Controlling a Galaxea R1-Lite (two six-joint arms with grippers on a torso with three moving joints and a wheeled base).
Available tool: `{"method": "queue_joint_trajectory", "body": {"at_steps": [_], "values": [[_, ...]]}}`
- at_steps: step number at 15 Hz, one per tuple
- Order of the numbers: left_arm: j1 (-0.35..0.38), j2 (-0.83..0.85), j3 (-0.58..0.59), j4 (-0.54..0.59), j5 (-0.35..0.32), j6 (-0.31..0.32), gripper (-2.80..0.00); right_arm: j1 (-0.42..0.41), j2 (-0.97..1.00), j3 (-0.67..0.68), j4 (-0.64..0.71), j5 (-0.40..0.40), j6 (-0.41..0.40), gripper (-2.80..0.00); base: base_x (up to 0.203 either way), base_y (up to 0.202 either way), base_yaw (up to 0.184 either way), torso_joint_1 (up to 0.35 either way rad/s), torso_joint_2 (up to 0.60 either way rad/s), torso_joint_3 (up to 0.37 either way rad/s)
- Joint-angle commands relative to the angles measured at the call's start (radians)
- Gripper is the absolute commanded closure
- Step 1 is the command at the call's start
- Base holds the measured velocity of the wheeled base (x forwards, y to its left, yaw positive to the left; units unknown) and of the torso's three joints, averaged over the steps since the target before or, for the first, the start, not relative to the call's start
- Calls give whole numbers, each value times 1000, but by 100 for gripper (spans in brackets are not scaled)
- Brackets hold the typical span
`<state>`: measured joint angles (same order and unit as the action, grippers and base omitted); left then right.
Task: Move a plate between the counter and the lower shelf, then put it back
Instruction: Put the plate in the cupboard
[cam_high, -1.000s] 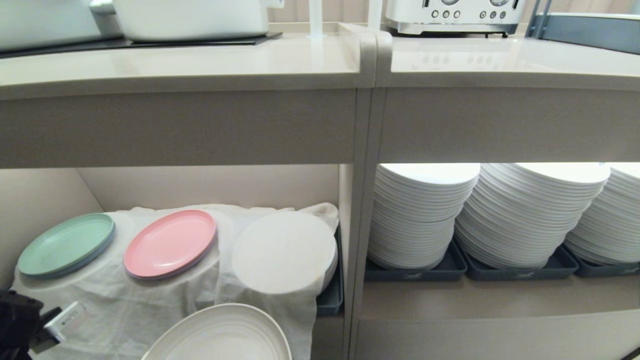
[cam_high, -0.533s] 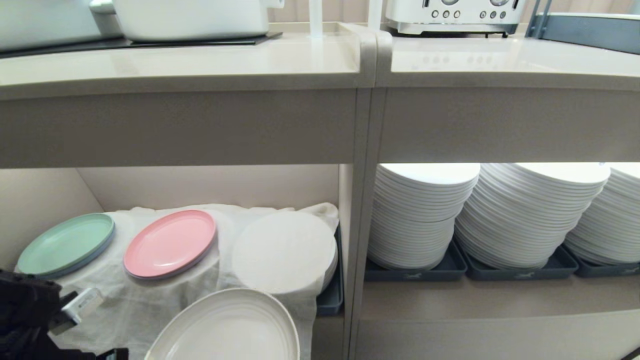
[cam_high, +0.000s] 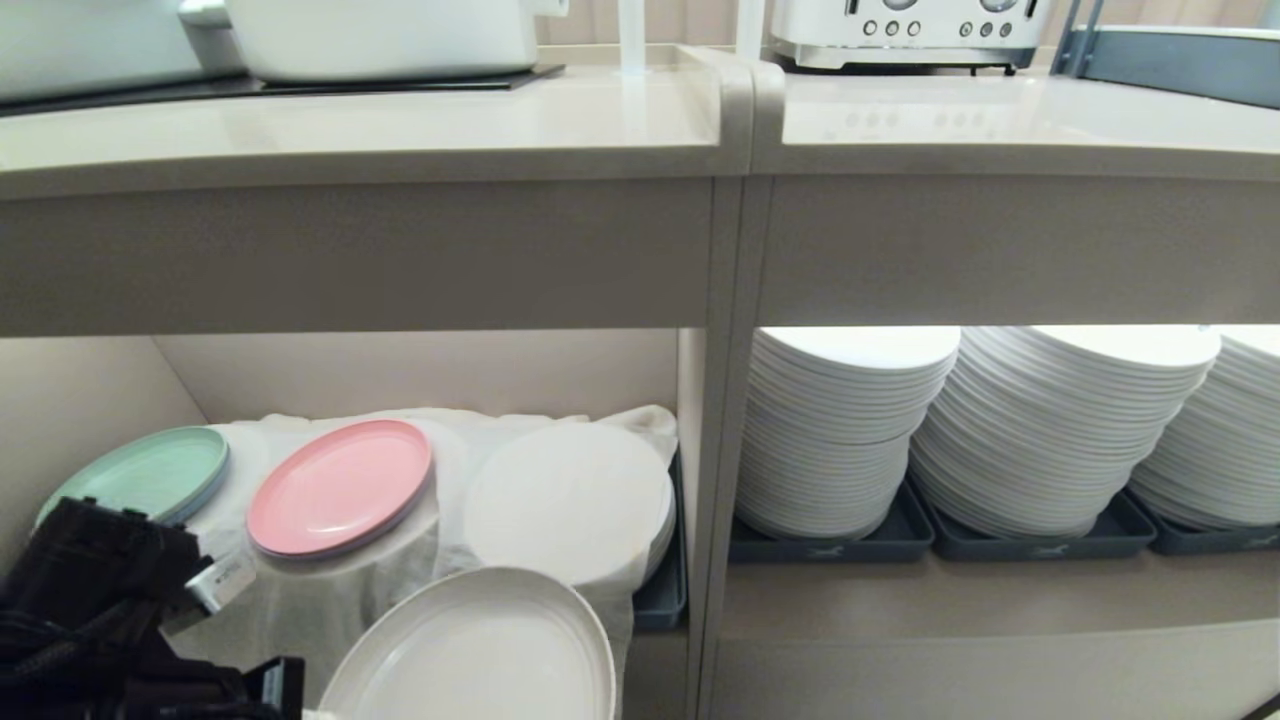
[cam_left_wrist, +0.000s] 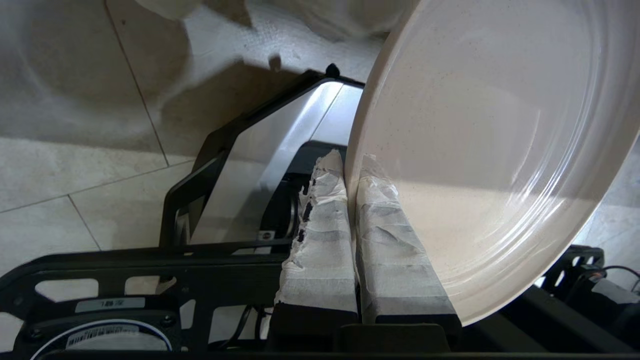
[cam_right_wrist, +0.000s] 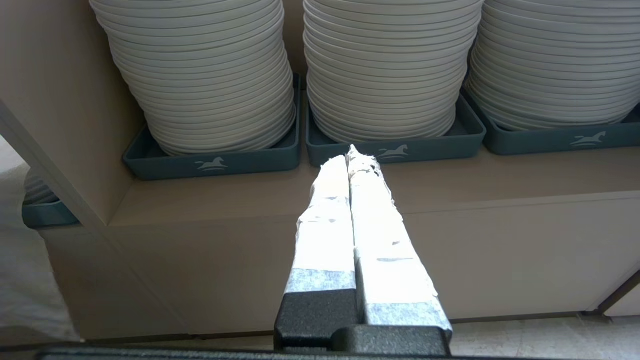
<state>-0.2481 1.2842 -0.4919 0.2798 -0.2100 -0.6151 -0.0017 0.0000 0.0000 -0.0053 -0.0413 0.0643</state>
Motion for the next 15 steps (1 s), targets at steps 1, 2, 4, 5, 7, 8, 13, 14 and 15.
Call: {"method": "queue_joint_trajectory", "body": {"at_steps": [1,2,4,5,7,8,13,14,15], "values": [[0,68,-37,2,-5,-3,0,0,0,0,-1,0,0,0,0,0,0,0,0,0],[0,99,-55,2,-12,-3,0,0,0,0,-1,0,0,0,0,0,0,0,0,0],[4,170,-102,0,-33,-11,0,0,0,0,-1,0,0,0,0,0,0,0,0,0],[5,196,-120,-11,-42,-18,0,0,0,0,-1,0,0,0,0,0,0,0,0,0],[5,251,-131,-128,-47,-40,0,0,0,0,-1,0,0,0,0,0,0,0,0,0],[4,269,-133,-162,-48,-54,0,0,0,0,-1,0,0,0,0,0,0,0,0,0],[6,366,-196,-208,-40,-100,0,0,0,0,-1,0,0,0,0,0,0,0,0,0],[6,381,-213,-224,-38,-112,0,0,0,0,-1,0,0,0,0,0,0,0,0,0],[6,396,-226,-229,-37,-116,0,0,0,0,-1,0,0,0,0,0,0,0,0,0]]}}
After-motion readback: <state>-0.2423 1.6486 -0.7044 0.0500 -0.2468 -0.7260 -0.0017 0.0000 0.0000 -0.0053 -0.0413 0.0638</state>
